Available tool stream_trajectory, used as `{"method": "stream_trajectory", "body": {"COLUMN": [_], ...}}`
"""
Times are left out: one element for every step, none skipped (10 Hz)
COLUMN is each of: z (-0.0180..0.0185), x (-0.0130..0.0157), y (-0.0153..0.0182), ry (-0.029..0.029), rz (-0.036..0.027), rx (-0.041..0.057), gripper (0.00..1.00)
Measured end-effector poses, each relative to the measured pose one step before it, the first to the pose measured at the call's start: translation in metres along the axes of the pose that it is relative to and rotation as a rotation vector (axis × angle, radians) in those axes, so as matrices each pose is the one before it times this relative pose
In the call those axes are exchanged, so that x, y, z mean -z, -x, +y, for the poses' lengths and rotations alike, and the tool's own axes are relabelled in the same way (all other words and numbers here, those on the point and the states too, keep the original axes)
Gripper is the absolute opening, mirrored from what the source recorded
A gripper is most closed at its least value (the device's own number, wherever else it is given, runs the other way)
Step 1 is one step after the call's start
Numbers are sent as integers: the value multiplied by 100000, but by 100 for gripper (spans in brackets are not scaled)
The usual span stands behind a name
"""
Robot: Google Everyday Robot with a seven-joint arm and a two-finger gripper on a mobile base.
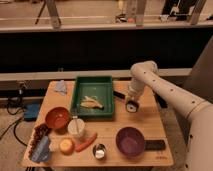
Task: Place brush in table surface
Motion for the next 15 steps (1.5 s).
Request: {"method": "stream_trajectory", "body": {"z": [-122, -266, -55, -49, -295, -199, -67, -18, 18, 109, 279, 394, 95, 65, 155], "x": [474, 1020, 482, 792, 751, 589, 611, 370, 350, -18, -72, -126, 111, 313, 550], "y": [-86, -139, 13, 4, 0, 0, -3, -14, -70, -21, -30, 32, -45, -70, -80], "ry": [-269, -415, -337, -485, -380, -81, 321, 610, 2430, 2546, 1903, 1458, 113, -508, -1364], "rz": [804, 1518, 831, 1308, 1234, 1245, 1476, 998, 1278, 511, 325, 352, 633, 730, 884], "rx": [107, 195, -71, -329, 180, -7, -202, -373, -829, -905, -1214, -1498, -715, -526, -1076], "gripper": [0, 0, 0, 0, 0, 0, 0, 0, 0, 0, 0, 0, 0, 0, 0]}}
